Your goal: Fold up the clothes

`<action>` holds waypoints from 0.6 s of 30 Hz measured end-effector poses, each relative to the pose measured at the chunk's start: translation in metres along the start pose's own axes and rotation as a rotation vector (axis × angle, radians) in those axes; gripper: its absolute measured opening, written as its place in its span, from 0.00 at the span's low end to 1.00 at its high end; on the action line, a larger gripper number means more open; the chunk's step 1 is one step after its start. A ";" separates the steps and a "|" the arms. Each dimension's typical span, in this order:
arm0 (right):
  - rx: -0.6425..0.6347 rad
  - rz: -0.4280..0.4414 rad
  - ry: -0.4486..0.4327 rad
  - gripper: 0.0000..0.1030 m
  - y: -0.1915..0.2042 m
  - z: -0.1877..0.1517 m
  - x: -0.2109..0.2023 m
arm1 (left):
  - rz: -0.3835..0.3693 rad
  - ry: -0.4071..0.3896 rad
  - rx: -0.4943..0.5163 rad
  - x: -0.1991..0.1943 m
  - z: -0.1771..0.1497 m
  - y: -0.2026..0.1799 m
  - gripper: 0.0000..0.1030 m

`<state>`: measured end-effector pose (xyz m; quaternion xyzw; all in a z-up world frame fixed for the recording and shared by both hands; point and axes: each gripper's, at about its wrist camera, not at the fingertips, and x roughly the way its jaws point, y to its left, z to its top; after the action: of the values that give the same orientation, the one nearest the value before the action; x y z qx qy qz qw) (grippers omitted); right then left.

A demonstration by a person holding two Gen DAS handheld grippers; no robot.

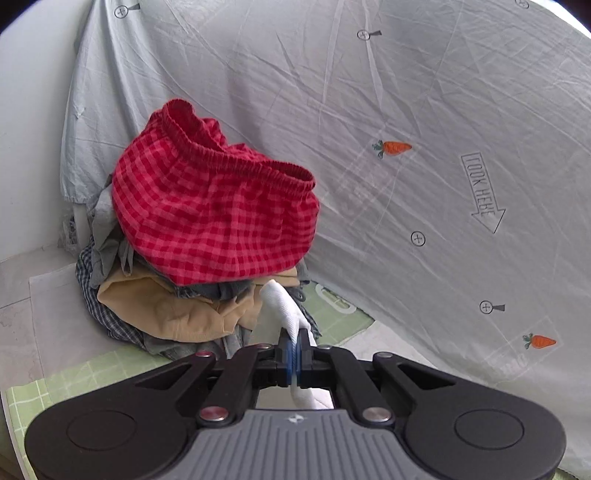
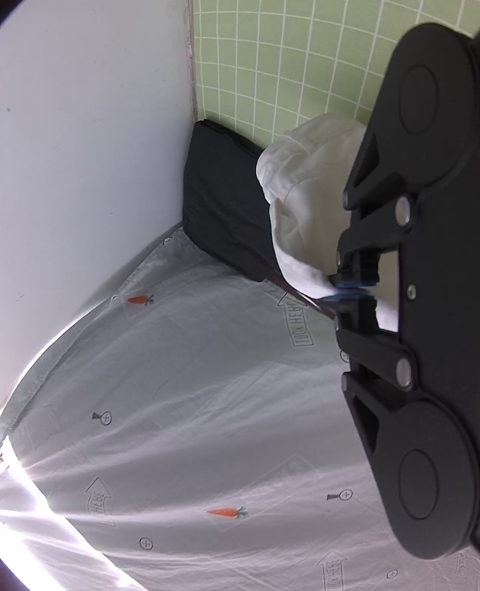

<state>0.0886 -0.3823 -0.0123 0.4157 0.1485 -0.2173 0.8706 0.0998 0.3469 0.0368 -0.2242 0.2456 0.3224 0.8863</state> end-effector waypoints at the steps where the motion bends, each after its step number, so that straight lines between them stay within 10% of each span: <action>1: 0.020 -0.016 0.008 0.04 -0.001 -0.002 0.009 | 0.010 0.007 0.020 0.009 -0.002 -0.008 0.01; 15: -0.058 -0.027 0.134 0.06 0.054 0.005 0.188 | -0.059 0.008 0.246 0.180 0.021 -0.152 0.13; 18: -0.186 -0.160 0.140 0.43 0.078 -0.007 0.227 | -0.058 0.095 0.234 0.205 0.016 -0.166 0.30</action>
<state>0.3226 -0.3904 -0.0648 0.3340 0.2609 -0.2417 0.8729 0.3552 0.3351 -0.0296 -0.1413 0.3167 0.2549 0.9026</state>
